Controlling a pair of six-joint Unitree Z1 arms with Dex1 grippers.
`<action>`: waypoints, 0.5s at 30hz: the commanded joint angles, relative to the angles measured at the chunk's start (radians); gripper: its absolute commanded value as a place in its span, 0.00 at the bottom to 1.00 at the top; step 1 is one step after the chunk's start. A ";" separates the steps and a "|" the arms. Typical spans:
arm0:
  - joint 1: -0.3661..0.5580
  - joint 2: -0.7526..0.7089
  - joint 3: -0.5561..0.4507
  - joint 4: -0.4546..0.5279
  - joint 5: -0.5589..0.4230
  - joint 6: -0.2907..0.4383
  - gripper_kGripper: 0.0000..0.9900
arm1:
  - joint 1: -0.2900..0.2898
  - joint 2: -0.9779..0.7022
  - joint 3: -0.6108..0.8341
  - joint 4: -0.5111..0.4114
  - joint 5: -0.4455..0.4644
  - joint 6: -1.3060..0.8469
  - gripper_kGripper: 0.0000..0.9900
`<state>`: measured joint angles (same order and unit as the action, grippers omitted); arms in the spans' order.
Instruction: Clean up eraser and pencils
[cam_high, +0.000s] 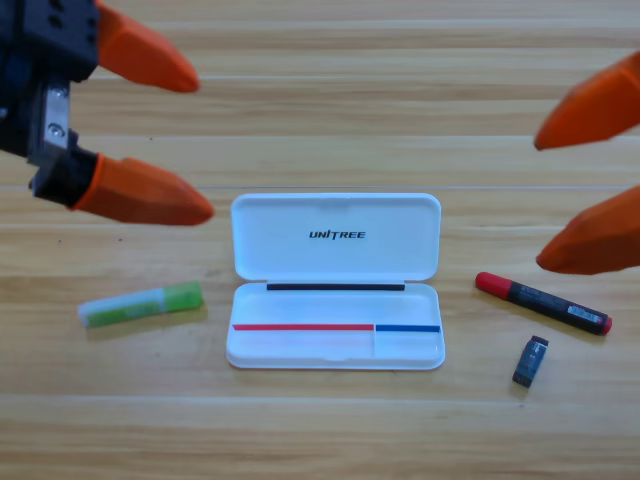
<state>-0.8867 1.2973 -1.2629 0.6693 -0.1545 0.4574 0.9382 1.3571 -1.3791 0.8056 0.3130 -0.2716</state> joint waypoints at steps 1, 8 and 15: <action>-0.026 0.059 0.010 0.062 0.102 0.023 0.94 | -0.038 0.013 -0.003 0.084 -0.118 0.114 0.90; 0.066 0.125 -0.013 0.087 0.377 0.084 0.94 | -0.141 0.060 -0.029 0.181 -0.272 0.422 0.90; 0.275 0.192 0.030 0.089 0.351 0.242 0.94 | -0.190 0.169 -0.009 0.270 -0.358 0.667 0.90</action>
<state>-0.7567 1.4157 -1.2669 0.7494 0.2083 0.6491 0.8179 1.3936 -1.4138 1.0313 -0.0337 0.3138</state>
